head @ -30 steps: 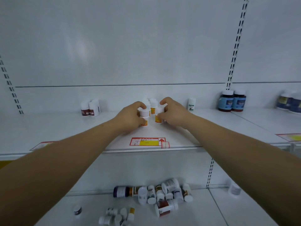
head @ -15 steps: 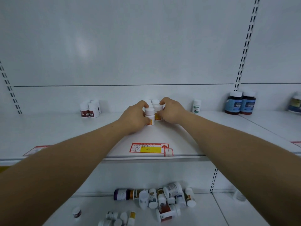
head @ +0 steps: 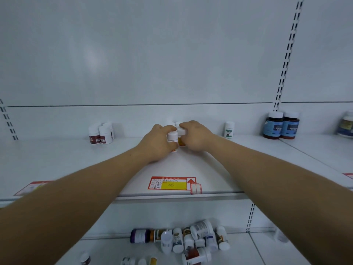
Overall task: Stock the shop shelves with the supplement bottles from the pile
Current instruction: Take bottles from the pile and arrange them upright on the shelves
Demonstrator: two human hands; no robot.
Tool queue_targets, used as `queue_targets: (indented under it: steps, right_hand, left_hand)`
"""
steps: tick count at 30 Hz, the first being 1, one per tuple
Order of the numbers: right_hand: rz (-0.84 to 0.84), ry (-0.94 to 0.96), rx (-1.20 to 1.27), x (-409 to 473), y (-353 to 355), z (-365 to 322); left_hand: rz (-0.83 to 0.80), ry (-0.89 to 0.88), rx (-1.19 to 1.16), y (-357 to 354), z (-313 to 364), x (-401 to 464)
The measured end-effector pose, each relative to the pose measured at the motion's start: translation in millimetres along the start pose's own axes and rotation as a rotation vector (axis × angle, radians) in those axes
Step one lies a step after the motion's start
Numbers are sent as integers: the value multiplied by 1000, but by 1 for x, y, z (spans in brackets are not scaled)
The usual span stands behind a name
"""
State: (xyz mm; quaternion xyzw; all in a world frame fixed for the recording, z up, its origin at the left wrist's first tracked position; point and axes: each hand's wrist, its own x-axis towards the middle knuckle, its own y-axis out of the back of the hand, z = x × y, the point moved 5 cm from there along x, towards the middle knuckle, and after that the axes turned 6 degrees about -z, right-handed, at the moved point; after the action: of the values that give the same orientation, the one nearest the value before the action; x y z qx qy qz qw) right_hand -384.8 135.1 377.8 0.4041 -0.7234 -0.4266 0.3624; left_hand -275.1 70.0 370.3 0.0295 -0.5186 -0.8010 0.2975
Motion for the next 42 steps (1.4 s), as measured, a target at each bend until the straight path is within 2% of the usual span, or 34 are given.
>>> queue_targets:
  steps: [8,17,22,30,42]
  right_hand:
    - [5,23,-151,-1,2,-1]
    - [30,-15,-313,-6,10,-4]
    - [14,20,-250,-3,7,-7]
    - [107,-120,-36,9,4,-3]
    - [186,-182,-117,5,14,0]
  left_hand:
    - [42,6,57,5,-4,1]
    - [2,124,116,17,-25,15]
    - [-16,154,49,14,-30,31]
    - [-41,117,35,11,-37,39]
    - [-44,100,85,10,-41,43]
